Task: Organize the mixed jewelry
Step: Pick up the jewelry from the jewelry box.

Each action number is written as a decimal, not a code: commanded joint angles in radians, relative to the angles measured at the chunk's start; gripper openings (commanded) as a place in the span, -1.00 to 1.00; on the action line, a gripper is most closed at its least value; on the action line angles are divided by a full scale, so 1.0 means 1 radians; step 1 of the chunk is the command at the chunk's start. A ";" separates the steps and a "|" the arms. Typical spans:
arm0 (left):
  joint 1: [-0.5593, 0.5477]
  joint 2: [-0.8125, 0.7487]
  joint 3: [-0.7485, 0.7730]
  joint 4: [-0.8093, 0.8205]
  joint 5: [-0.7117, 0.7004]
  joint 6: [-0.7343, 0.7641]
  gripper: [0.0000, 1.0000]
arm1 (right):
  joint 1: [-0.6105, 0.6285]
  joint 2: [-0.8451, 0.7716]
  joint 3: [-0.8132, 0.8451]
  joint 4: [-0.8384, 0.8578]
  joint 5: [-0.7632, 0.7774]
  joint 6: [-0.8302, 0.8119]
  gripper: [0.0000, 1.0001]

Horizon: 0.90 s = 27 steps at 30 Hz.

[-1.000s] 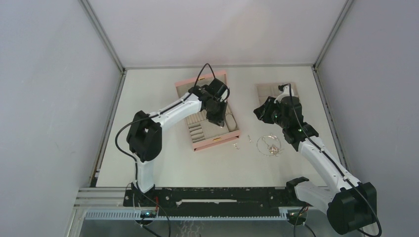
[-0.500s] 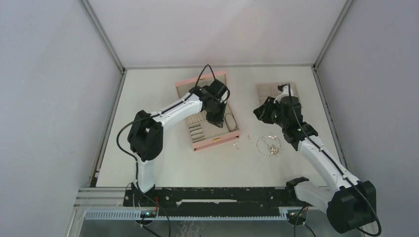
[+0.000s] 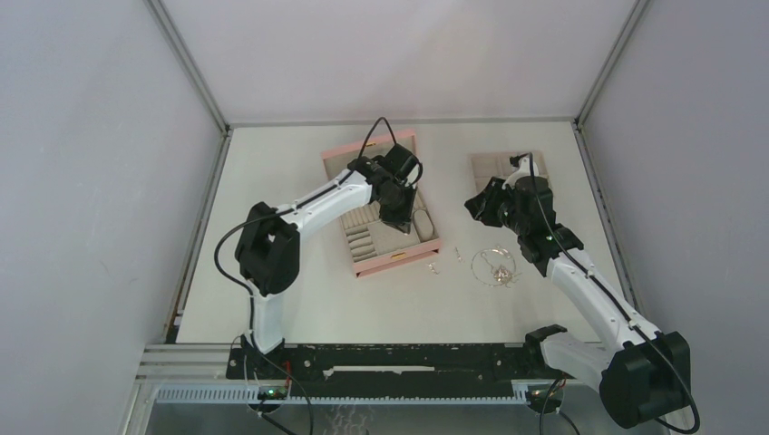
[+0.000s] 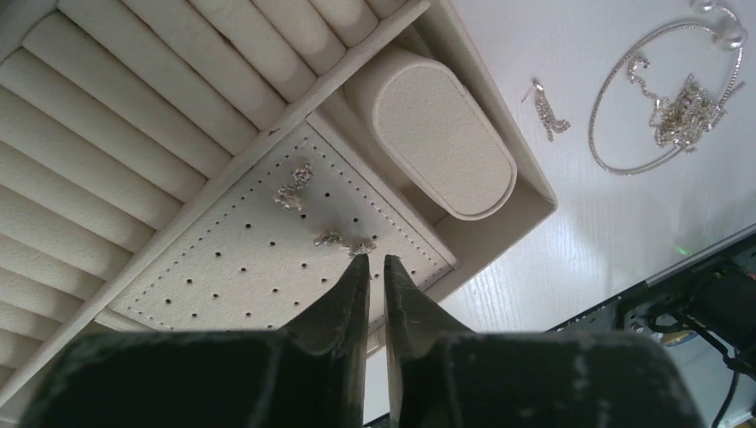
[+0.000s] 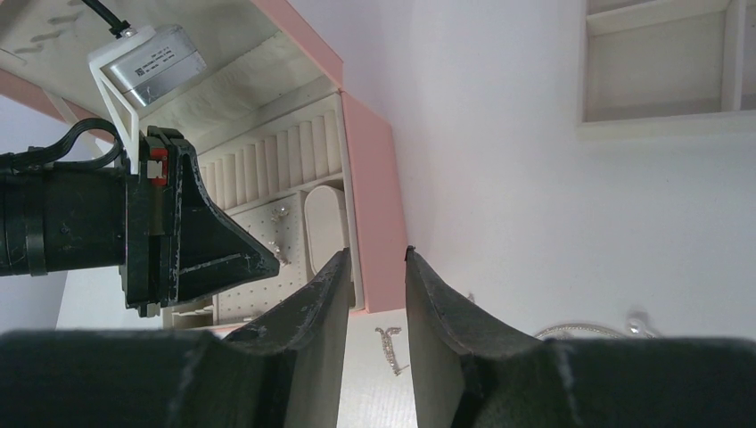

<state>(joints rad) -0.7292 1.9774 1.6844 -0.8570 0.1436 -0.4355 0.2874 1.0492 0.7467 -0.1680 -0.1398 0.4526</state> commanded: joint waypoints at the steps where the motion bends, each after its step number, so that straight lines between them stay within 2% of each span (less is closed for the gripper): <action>1: -0.003 -0.001 0.041 -0.009 0.014 0.015 -0.66 | -0.005 -0.002 0.003 0.038 -0.001 -0.009 -0.25; 27: -0.003 0.005 0.026 -0.015 0.014 0.017 -0.70 | -0.005 -0.006 0.003 0.032 0.002 -0.004 -0.25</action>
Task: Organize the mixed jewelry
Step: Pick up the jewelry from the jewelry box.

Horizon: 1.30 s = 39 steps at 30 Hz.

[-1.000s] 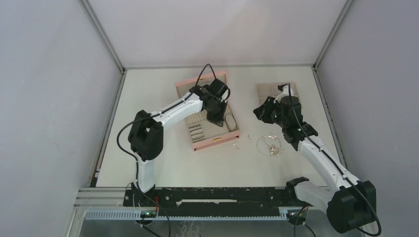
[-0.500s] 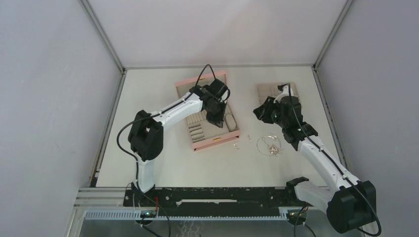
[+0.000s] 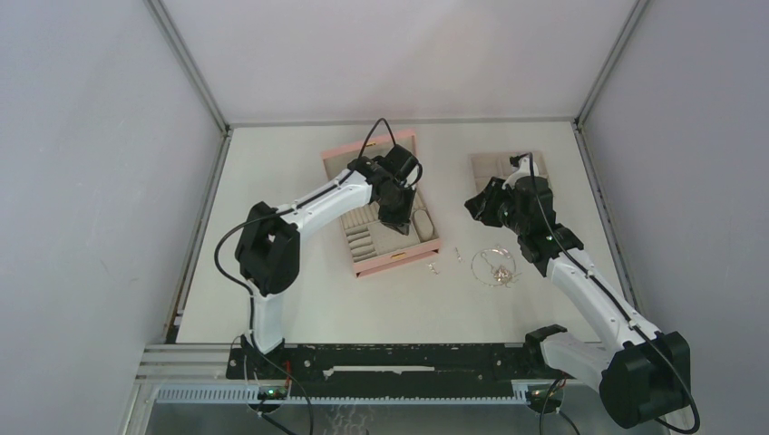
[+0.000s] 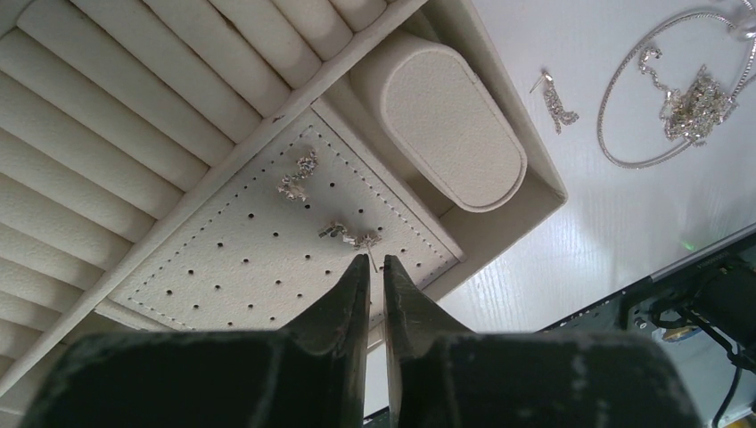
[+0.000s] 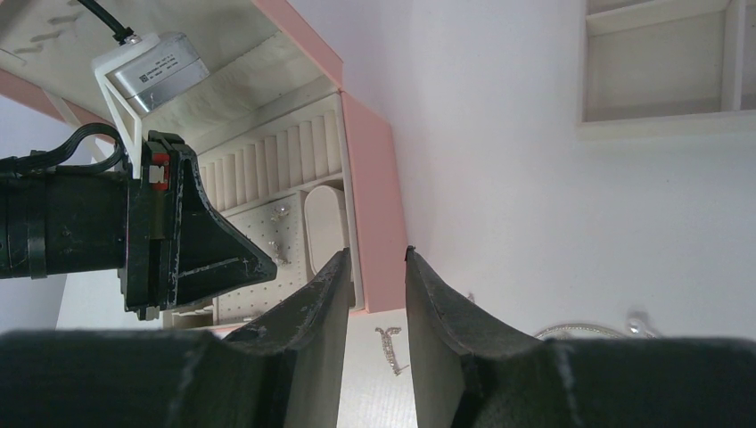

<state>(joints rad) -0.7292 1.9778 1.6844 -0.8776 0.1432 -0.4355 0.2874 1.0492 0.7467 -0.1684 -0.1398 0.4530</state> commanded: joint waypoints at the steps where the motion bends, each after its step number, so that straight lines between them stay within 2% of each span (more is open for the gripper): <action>1: -0.003 0.004 0.027 0.006 0.013 0.016 -0.70 | -0.005 -0.006 0.003 0.032 0.002 -0.005 -0.25; 15: -0.003 0.014 0.034 0.005 0.015 0.017 -0.67 | -0.006 -0.006 0.003 0.030 0.000 -0.009 -0.25; 18: -0.003 0.012 0.035 0.005 0.010 0.017 -0.82 | -0.005 -0.006 0.003 0.032 -0.001 -0.010 -0.25; 19: -0.003 0.011 0.035 0.006 0.008 0.018 -0.95 | -0.005 -0.007 0.003 0.032 -0.001 -0.010 -0.25; 20: -0.003 0.008 0.035 0.005 0.005 0.018 -0.99 | -0.005 -0.006 0.003 0.032 0.000 -0.010 -0.25; 26: -0.003 -0.022 0.048 -0.001 0.011 0.027 -1.00 | -0.005 -0.005 0.003 0.046 -0.021 -0.010 -0.25; 29: 0.008 -0.059 0.059 -0.023 0.045 0.039 -1.00 | -0.006 -0.008 0.003 0.070 -0.075 -0.006 -0.25; 32: 0.036 -0.122 0.030 0.008 0.135 0.060 -1.00 | -0.007 -0.003 0.003 0.111 -0.200 0.038 -0.28; 39: 0.119 -0.328 -0.207 0.322 0.389 0.094 -1.00 | -0.008 0.075 0.003 0.243 -0.485 0.375 -0.28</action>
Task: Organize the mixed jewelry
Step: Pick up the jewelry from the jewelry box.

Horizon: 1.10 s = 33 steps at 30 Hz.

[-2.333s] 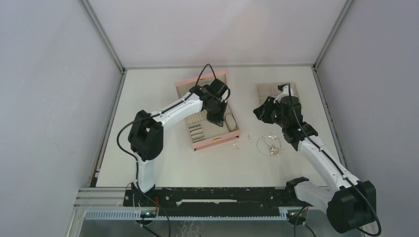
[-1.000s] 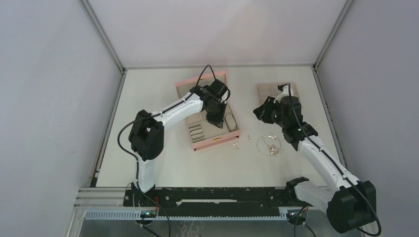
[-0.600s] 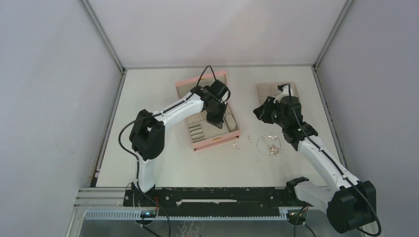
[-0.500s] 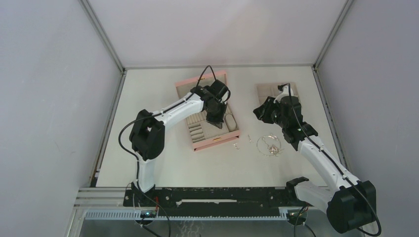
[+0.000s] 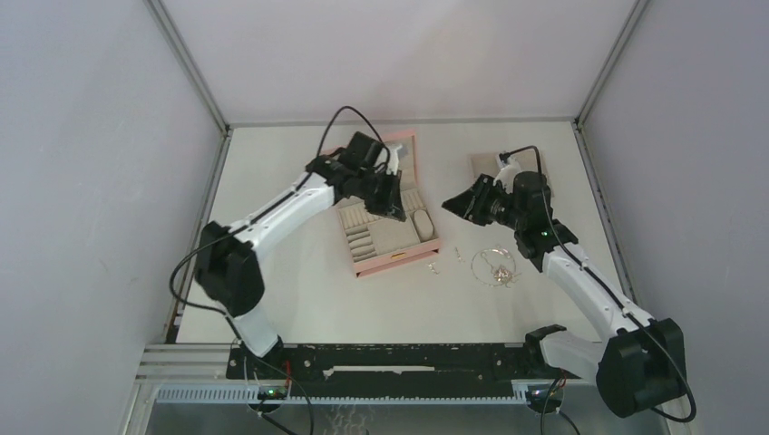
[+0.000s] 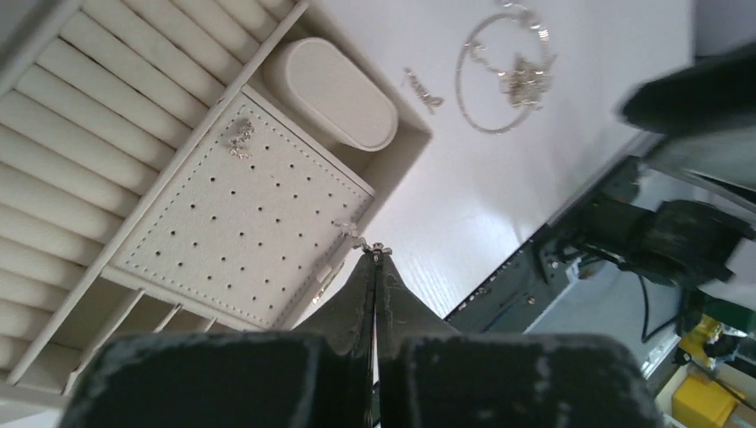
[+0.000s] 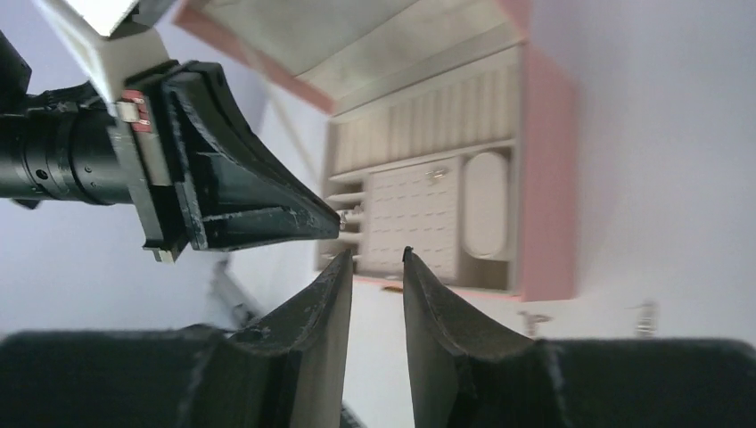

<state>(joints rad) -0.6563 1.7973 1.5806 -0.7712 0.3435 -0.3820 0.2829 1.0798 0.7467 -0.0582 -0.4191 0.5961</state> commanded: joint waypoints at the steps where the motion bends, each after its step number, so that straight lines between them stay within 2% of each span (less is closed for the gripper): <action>1: 0.058 -0.174 -0.136 0.265 0.221 0.037 -1.00 | -0.003 0.061 0.003 0.155 -0.242 0.282 -0.27; 6: 0.089 -0.280 -0.284 0.505 0.354 0.023 -1.00 | -0.001 0.161 0.003 0.271 -0.396 0.516 -0.28; 9: 0.090 -0.338 -0.371 0.650 0.351 0.042 -1.00 | 0.019 0.224 0.003 0.340 -0.452 0.629 -0.30; 15: 0.093 -0.372 -0.431 0.737 0.361 0.181 -1.00 | 0.057 0.278 0.003 0.432 -0.479 0.809 -0.22; 24: 0.099 -0.397 -0.490 0.854 0.405 0.331 -1.00 | 0.053 0.262 0.003 0.416 -0.487 0.856 -0.08; 33: 0.101 -0.420 -0.522 0.903 0.463 0.348 -1.00 | 0.029 0.266 0.003 0.498 -0.496 0.872 -0.15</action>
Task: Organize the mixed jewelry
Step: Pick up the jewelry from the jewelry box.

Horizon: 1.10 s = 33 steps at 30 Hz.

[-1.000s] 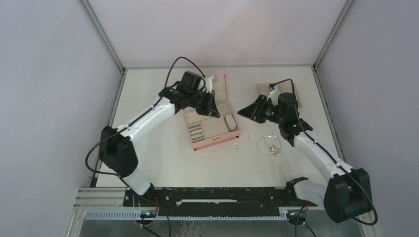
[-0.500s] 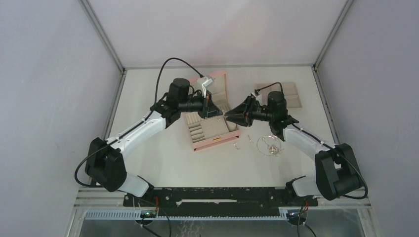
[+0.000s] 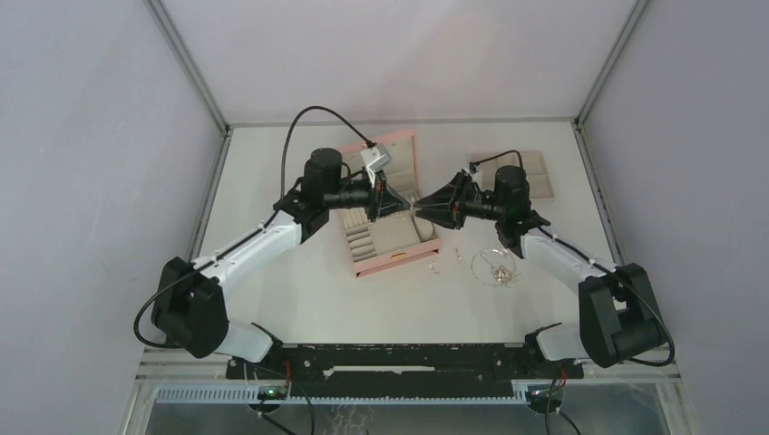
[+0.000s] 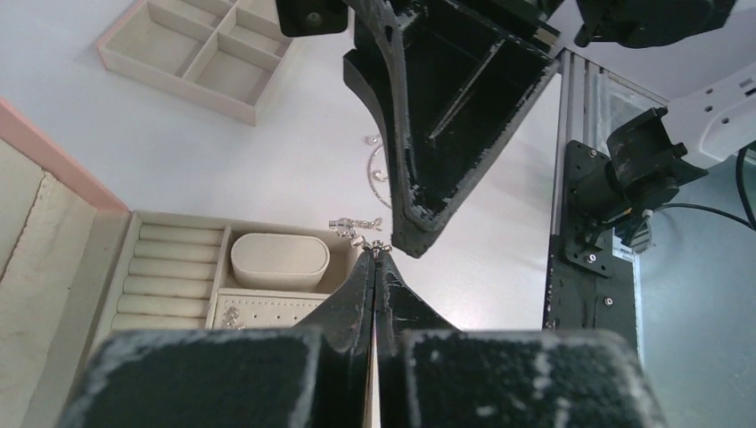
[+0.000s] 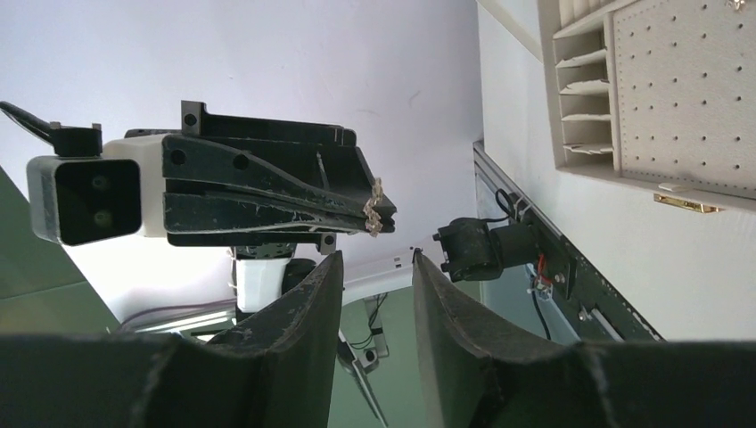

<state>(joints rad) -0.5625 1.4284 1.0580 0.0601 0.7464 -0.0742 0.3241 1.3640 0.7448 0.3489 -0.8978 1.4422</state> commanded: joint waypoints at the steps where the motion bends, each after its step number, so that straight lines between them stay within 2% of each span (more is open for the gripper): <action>1: 0.007 -0.051 0.000 0.073 0.065 0.039 -1.00 | -0.014 -0.013 0.005 0.094 -0.023 0.025 -0.15; 12: 0.008 -0.041 0.000 0.085 0.107 0.016 -1.00 | -0.010 0.032 0.005 0.239 -0.068 0.067 -0.25; 21: 0.012 -0.035 0.005 0.096 0.117 0.002 -1.00 | -0.001 0.057 0.005 0.266 -0.092 0.072 -0.42; 33: 0.013 -0.023 0.014 0.099 0.119 -0.009 -1.00 | 0.023 0.088 0.005 0.336 -0.118 0.105 -0.45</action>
<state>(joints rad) -0.5556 1.4193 1.0565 0.1104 0.8455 -0.0784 0.3294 1.4441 0.7448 0.6094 -0.9958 1.5272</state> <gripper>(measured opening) 0.003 0.282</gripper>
